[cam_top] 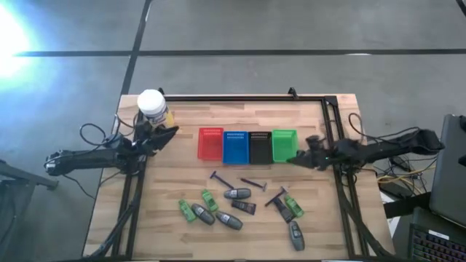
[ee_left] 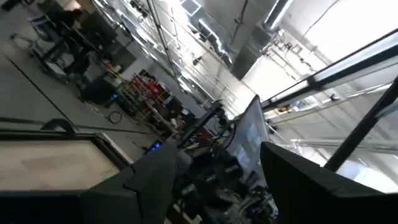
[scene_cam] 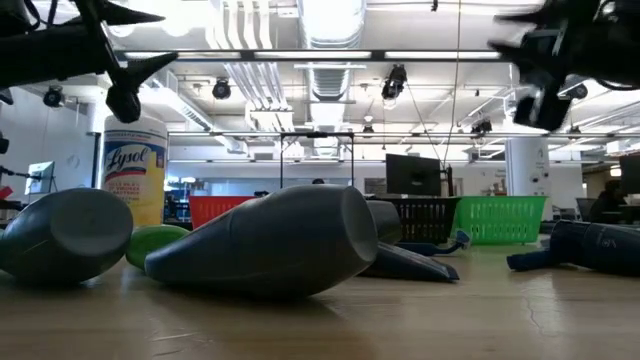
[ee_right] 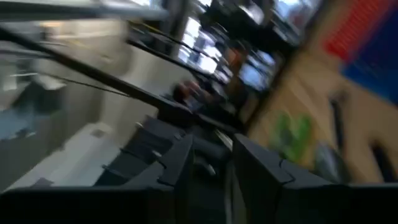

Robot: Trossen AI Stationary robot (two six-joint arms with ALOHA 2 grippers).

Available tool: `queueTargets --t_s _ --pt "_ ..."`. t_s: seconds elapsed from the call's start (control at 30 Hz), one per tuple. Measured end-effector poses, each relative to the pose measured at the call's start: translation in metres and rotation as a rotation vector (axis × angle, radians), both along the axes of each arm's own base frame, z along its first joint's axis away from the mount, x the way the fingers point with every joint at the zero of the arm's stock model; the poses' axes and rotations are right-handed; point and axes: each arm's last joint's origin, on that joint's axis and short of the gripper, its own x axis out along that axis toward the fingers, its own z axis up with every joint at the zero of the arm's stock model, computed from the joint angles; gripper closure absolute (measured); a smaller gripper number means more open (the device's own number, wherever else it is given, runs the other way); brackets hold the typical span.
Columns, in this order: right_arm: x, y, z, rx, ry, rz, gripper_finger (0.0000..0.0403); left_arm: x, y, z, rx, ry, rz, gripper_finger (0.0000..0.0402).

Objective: Pick & Place Travel size toiletries
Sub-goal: Put the green shampoo into the black basket

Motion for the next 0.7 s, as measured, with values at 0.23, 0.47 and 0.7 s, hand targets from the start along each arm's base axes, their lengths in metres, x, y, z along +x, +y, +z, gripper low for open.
queueTargets --t_s 0.23,0.47,0.7 --pt "0.011 0.015 -0.014 0.091 0.563 0.293 0.0340 -0.001 -0.001 0.001 -0.178 -0.068 -0.092 0.0163" --pt "0.006 0.026 -0.005 0.038 0.981 0.398 0.0359 -0.001 -0.001 0.001 -0.185 -0.069 -0.102 0.0163" --pt "0.016 0.039 -0.004 0.035 1.014 0.504 0.0363 0.000 -0.002 0.001 -0.178 -0.064 -0.127 0.0163"
